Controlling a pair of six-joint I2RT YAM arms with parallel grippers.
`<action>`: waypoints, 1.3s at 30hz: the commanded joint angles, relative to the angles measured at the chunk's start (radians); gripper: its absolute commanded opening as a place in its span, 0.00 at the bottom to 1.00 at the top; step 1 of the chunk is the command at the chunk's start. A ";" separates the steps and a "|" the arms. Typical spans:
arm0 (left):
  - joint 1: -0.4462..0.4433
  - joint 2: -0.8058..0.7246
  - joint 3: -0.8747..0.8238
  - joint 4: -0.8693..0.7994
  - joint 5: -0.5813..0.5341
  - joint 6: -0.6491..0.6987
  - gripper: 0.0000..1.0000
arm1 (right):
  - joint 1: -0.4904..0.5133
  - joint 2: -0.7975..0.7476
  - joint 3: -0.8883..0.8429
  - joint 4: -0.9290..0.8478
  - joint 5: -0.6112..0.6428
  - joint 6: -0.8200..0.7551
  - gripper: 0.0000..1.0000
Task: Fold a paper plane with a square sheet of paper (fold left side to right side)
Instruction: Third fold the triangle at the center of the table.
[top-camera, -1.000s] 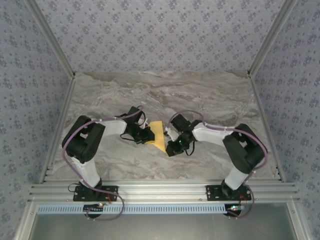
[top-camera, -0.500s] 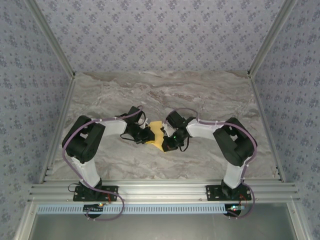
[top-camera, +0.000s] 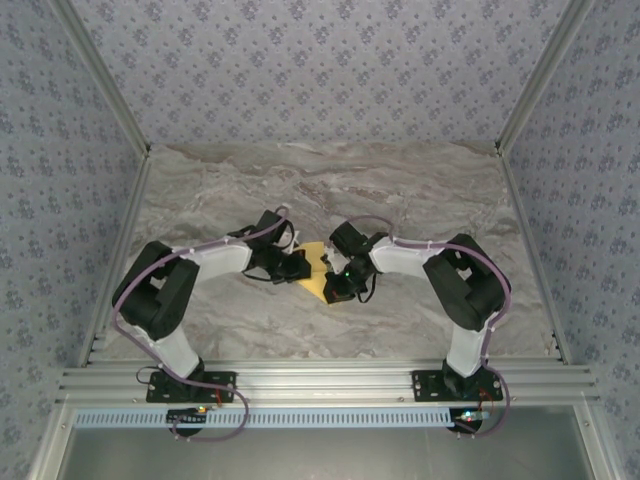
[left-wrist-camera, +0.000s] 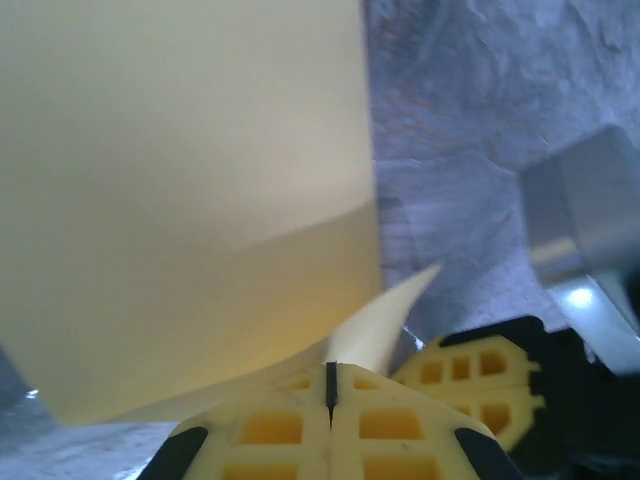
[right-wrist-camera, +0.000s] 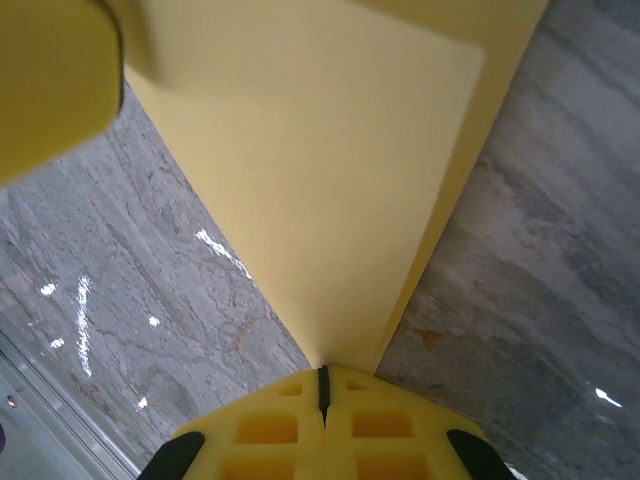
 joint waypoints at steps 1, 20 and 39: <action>-0.024 -0.018 -0.006 0.009 -0.006 -0.005 0.00 | 0.003 0.075 -0.027 -0.104 0.145 0.017 0.00; -0.072 0.068 -0.015 0.044 0.015 -0.025 0.00 | 0.011 0.086 -0.014 -0.120 0.164 0.008 0.00; 0.003 0.010 -0.169 0.159 -0.128 0.135 0.00 | 0.010 0.096 -0.017 -0.184 0.230 -0.009 0.00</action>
